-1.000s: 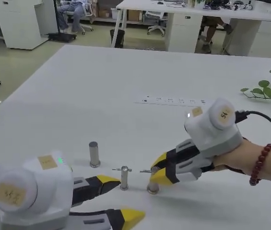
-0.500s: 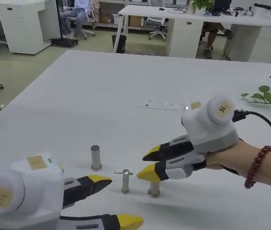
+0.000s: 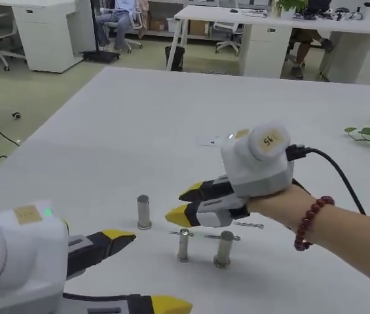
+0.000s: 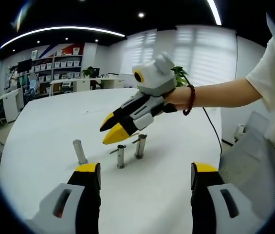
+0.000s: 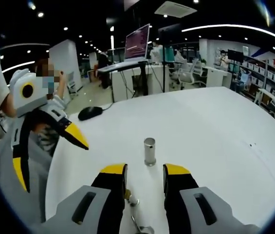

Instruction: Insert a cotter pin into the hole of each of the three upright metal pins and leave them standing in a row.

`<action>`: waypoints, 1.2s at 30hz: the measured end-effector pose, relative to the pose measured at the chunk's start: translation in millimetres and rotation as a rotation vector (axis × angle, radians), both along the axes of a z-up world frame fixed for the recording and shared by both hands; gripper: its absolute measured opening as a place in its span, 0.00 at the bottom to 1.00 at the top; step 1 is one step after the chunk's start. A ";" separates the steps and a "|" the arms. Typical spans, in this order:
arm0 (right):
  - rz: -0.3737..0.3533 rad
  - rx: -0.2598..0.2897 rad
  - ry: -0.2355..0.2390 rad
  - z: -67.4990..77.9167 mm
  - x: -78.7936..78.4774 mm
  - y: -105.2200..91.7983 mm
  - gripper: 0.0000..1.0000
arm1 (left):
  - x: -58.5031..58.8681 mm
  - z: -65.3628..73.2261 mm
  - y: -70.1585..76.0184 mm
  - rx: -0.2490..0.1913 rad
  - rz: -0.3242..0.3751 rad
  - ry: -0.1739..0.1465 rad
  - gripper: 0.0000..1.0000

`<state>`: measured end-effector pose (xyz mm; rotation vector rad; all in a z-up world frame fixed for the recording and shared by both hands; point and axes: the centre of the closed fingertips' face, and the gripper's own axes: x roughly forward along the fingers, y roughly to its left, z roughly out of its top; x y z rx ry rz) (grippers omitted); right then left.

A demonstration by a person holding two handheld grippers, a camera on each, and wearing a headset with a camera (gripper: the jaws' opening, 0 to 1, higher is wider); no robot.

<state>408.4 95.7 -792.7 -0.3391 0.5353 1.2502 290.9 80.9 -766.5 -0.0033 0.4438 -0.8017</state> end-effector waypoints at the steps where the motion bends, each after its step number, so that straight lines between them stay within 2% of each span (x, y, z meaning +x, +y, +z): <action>1: -0.001 -0.005 -0.007 -1.5 2.0 1.9 0.31 | -0.1 0.0 0.5 -0.002 0.003 0.001 0.77; 3: -0.012 -0.008 -0.016 -4.6 8.1 6.0 0.31 | -0.3 -0.7 2.3 -0.002 0.008 0.006 0.78; 9: -0.083 0.029 0.022 -12.0 25.8 17.8 0.33 | -3.7 -1.9 5.8 0.006 0.019 0.013 0.81; 11: -0.090 0.041 0.028 -12.9 27.7 21.5 0.34 | -4.5 -2.2 6.4 0.009 0.019 0.013 0.81; 17: -0.088 0.062 0.010 -13.9 32.5 37.3 0.33 | -6.0 -3.6 9.9 0.019 0.030 0.020 0.81; 25: -0.075 0.046 0.023 -22.4 31.8 51.4 0.30 | -7.9 -6.6 14.2 0.017 0.044 0.031 0.79; 31: -0.056 0.041 0.020 -24.3 28.6 56.9 0.23 | -8.1 -7.6 18.1 0.020 0.055 0.035 0.78; 33: -0.042 0.046 0.029 -23.6 25.7 59.9 0.16 | -7.6 -7.7 19.3 0.020 0.058 0.035 0.78; 34: -0.062 0.036 -0.004 -23.0 31.2 58.1 0.15 | -7.4 -7.8 19.5 0.020 0.058 0.035 0.77; 36: -0.051 0.034 0.007 -23.2 27.7 59.3 0.15 | -7.0 -8.0 19.8 0.021 0.059 0.036 0.77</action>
